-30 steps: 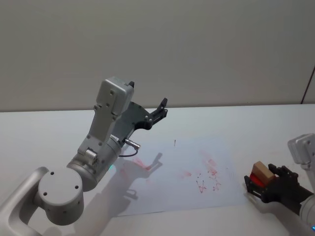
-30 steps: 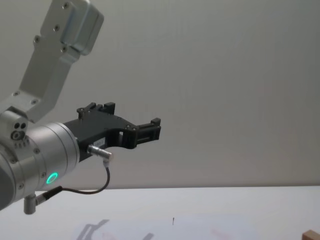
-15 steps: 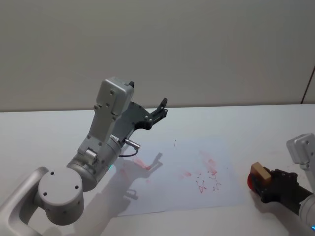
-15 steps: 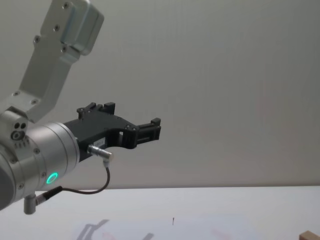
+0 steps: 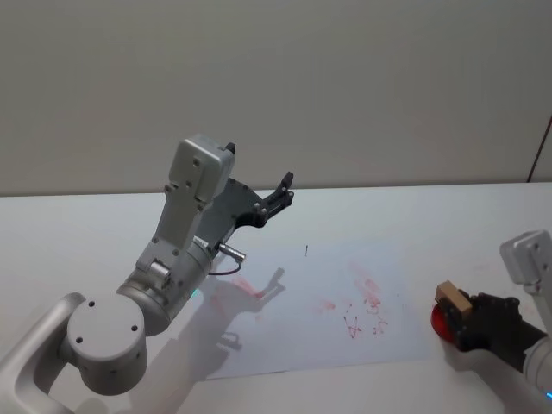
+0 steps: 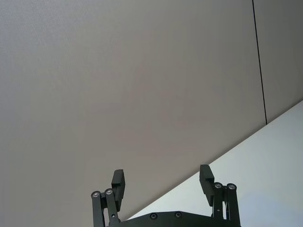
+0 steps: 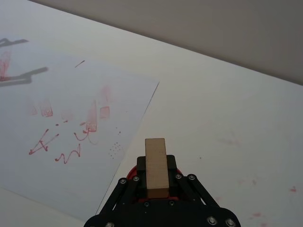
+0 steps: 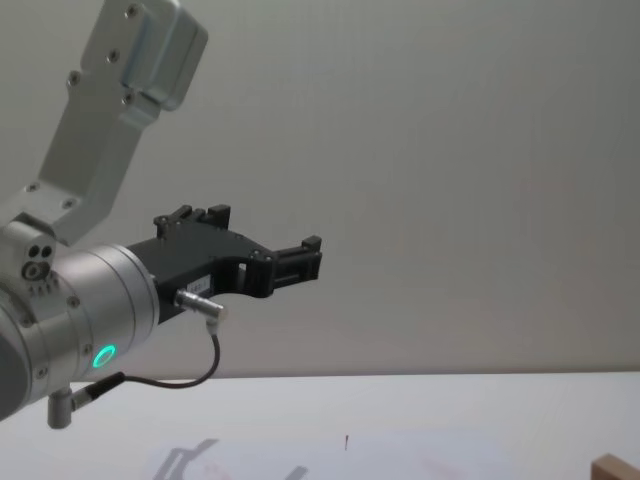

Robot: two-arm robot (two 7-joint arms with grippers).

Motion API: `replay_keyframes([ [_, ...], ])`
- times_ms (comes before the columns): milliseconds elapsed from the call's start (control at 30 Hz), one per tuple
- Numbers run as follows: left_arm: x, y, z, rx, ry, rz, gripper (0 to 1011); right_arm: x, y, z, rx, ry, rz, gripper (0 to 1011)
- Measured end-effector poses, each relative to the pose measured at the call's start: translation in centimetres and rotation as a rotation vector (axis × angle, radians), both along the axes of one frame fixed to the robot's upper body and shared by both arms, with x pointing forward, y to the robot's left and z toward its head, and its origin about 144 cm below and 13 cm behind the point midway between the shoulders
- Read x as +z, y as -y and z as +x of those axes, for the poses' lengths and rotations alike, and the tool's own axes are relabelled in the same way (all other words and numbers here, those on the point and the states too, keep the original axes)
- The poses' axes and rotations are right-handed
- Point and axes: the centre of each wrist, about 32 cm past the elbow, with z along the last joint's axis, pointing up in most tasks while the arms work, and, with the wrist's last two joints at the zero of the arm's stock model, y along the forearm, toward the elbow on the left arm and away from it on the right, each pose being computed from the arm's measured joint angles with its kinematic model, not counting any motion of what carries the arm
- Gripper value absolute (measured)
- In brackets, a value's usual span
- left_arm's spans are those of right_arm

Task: Use the one hand to pick up the stamp and affix it onto the A4 paper.

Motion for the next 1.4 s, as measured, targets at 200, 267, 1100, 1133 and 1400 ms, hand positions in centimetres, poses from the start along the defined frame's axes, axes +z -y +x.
replay_keyframes([
  [200, 0.0, 0.0, 0.0, 0.0, 0.0, 0.0, 1001, 0.6, -0.1, 0.6, 0.043, 0.048, -0.007, 217],
  [267, 0.0, 0.0, 0.0, 0.0, 0.0, 0.0, 1001, 0.8, -0.2, 0.8, 0.057, 0.061, -0.007, 217],
  [1100, 0.0, 0.0, 0.0, 0.0, 0.0, 0.0, 1001, 2.7, -3.5, 5.4, 0.393, 0.173, 0.079, 218],
  [1133, 0.0, 0.0, 0.0, 0.0, 0.0, 0.0, 1001, 2.7, -3.6, 5.5, 0.406, 0.168, 0.083, 217],
  [1400, 0.0, 0.0, 0.0, 0.0, 0.0, 0.0, 1001, 2.0, -5.0, 6.7, 0.491, 0.098, 0.127, 218],
])
